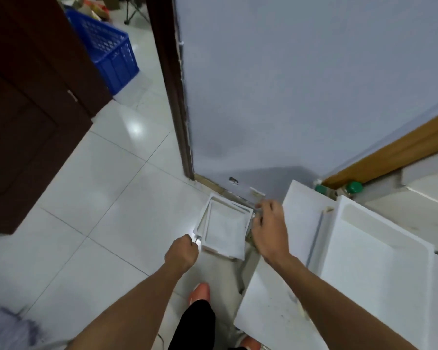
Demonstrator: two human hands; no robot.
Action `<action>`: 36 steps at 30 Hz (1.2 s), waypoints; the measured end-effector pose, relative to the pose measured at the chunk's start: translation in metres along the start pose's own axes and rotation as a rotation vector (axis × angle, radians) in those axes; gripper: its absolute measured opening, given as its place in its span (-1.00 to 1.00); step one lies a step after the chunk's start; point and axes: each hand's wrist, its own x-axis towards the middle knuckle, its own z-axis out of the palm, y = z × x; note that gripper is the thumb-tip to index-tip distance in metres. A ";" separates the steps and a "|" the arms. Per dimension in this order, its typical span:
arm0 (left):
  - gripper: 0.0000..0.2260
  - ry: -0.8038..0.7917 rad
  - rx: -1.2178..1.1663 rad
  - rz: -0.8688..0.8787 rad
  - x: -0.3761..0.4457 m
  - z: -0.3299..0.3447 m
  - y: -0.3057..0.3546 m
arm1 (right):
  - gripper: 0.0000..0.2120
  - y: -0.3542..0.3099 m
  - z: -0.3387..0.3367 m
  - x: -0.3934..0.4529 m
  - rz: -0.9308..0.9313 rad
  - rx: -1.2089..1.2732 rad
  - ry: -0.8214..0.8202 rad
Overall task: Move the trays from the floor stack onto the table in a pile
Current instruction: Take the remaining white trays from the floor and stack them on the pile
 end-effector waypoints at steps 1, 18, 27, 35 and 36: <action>-0.73 -0.011 -0.001 -0.038 0.012 -0.002 -0.010 | -0.79 0.001 0.019 0.003 0.056 -0.004 -0.116; -0.71 -0.166 -0.310 -0.275 0.215 0.133 -0.080 | -0.78 0.128 0.282 0.076 0.753 -0.094 -0.656; -0.32 -0.271 -0.367 -0.319 0.321 0.261 -0.090 | -0.89 0.239 0.393 0.078 0.849 -0.180 -0.631; -0.72 -0.177 -0.402 -0.311 0.338 0.292 -0.095 | -0.88 0.273 0.401 0.084 0.887 -0.195 -0.595; -0.74 -0.161 -0.416 -0.318 0.335 0.286 -0.094 | -0.88 0.272 0.396 0.084 0.901 -0.193 -0.584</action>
